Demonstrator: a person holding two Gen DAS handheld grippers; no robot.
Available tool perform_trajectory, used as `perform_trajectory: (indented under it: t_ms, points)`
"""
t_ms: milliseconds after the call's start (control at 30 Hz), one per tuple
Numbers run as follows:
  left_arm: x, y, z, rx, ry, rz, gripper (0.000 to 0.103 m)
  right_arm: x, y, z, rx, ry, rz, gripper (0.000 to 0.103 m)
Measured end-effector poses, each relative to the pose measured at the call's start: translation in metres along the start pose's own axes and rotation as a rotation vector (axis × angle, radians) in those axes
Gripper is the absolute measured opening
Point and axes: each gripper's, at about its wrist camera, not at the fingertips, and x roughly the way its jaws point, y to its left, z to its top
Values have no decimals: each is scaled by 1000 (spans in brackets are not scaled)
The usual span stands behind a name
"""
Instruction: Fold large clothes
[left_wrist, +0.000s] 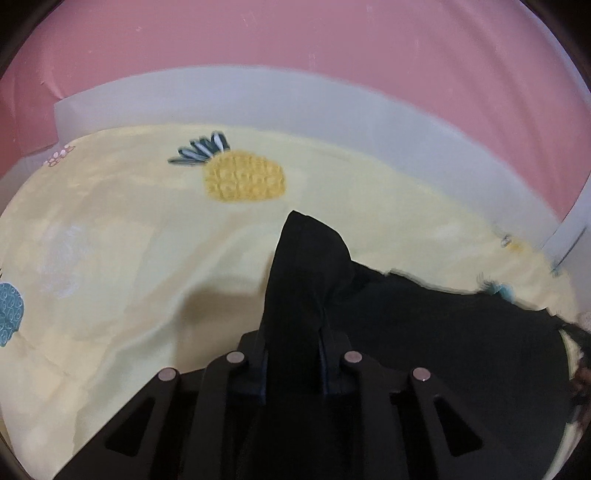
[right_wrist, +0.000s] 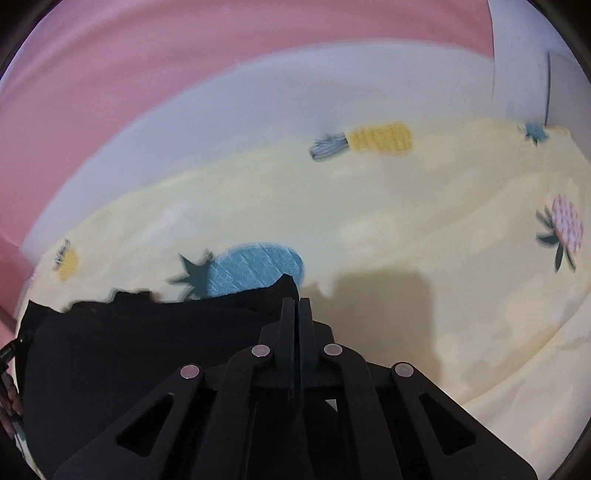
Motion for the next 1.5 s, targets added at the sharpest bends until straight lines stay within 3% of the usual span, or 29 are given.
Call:
perform_trajectory:
  t_ms: [67,167,233,300,333,367,500,667,767,833,933,1100,1267,1400,1500]
  points:
    - [18,-9,-10,46,13,48,21,16,6,-13,-40,38,-6,0]
    - [27,-15,-17,79,6,86,25,17,7,-18,-38,26,5,0]
    - [27,-14,-16,76,14,95,33,14,4,-15,-31,28,8,2]
    - [20,-8,-11,58,21,95,40,1,6,-11,-33,8,-20,15]
    - [15,-7,-10,51,25,101,46,-12,6,-13,-29,-11,-29,17]
    - [6,-4,-8,36,24,105,48,-29,6,-13,-26,-40,-14,18]
    - [-54,4,-16,-1,-57,102,55,-99,24,-33,-78,-147,63,47]
    - [-126,-14,-71,-32,-137,-60,59,-132,66,-96,-163,-136,171,47]
    - [-124,-46,-121,30,-72,-138,59,-114,82,-133,-204,-62,182,47]
    - [-101,-63,-145,90,-10,-109,59,-94,83,-142,-241,-48,133,47]
    - [-84,-66,-157,142,-81,-62,61,-77,69,-137,-212,-48,60,46]
    - [-74,-66,-148,125,-62,-39,61,-65,57,-127,-196,-24,16,46]
    - [-98,-47,-134,106,-84,-14,61,-107,47,-126,-177,-70,21,46]
    - [-83,-16,-122,64,-82,85,60,-91,36,-118,-135,-37,24,46]
    - [-71,-9,-124,61,-77,85,60,-67,26,-117,-128,-11,-2,46]
